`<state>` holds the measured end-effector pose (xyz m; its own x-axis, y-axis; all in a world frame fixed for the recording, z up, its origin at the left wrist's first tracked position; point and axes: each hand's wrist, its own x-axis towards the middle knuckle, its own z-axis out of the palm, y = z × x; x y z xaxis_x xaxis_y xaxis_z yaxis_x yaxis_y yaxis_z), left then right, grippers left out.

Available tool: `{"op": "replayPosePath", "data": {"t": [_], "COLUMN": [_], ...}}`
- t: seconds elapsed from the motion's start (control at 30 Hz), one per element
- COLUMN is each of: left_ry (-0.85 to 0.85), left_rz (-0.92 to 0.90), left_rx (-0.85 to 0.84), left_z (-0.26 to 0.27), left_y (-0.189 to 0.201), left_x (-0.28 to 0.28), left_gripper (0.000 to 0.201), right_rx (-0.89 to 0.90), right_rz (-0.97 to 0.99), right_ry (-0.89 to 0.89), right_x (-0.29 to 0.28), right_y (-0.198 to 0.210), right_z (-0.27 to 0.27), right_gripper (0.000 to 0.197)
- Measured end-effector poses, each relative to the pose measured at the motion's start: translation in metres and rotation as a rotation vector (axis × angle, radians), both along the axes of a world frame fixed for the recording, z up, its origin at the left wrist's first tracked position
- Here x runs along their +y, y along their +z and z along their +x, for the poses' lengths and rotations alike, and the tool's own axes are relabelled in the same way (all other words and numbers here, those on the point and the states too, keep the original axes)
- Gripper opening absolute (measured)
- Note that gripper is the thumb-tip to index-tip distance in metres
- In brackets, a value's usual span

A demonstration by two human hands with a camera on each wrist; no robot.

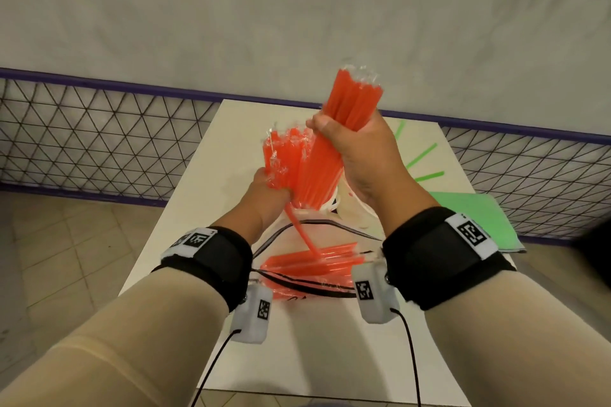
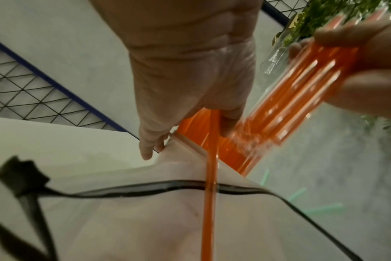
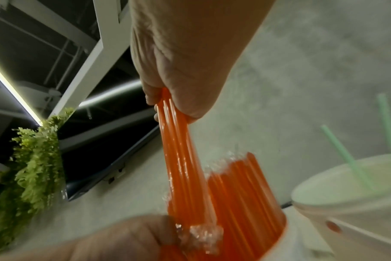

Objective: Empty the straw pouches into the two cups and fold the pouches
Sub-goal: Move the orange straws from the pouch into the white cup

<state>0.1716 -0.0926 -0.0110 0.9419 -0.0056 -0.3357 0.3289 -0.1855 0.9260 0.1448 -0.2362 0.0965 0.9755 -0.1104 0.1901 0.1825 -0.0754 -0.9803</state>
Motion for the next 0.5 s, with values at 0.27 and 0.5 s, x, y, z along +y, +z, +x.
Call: {"op": "replayPosePath", "data": {"t": [0.27, 0.5], "left_ry": [0.031, 0.022], "left_rz": [0.051, 0.048], "left_rx": [-0.058, -0.078], "left_z": [-0.008, 0.003], "left_y": [-0.018, -0.044], "left_x": [-0.006, -0.009], "left_gripper": [0.052, 0.065], "right_rx": [0.07, -0.166], "right_rz": [-0.258, -0.884], "right_ry": [0.014, -0.118], "right_x": [0.014, 0.015], "right_y": [-0.016, -0.039], "right_z": [0.013, 0.022], "right_gripper": [0.043, 0.09]}}
